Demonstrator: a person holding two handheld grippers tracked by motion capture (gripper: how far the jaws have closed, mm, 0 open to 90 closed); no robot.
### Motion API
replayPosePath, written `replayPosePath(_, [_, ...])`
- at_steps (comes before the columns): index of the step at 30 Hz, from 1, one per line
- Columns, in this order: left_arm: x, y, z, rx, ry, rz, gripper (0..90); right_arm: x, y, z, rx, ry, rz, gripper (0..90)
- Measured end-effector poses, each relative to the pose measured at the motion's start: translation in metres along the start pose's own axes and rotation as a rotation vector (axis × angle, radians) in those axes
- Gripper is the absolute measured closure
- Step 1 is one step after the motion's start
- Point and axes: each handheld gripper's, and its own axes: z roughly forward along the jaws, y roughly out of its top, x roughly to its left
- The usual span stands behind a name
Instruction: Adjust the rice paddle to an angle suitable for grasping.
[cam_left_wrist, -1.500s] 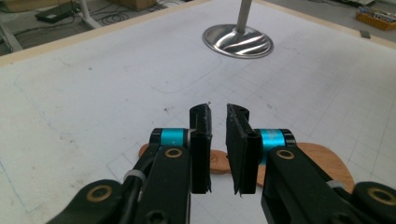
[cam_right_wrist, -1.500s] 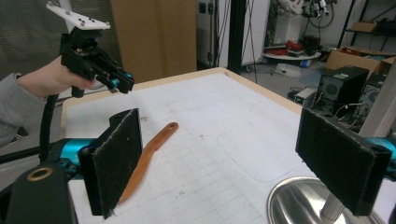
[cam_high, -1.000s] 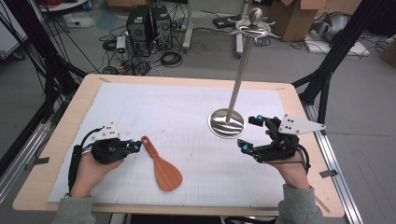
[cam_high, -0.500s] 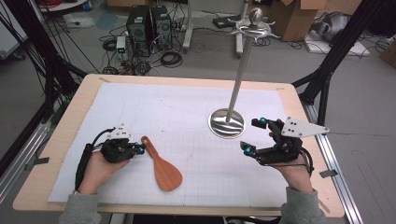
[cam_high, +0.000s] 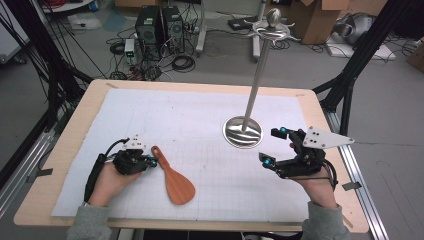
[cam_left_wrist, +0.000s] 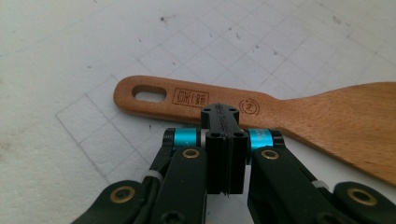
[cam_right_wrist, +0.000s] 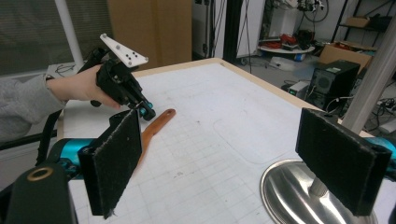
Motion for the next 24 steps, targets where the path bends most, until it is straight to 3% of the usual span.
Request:
replayPosePath(11, [-0.004, 0.004, 0.012, -0.023, 0.005, -0.007, 89.1, 0.001, -0.003, -0.003, 0.013, -0.009, 0.000, 13.3])
replayPosePath(24, [-0.027, 0.020, 0.032, -0.024, -0.027, 0.053, 89.2, 0.001, -0.007, -0.012, 0.012, -0.030, 0.016, 13.3])
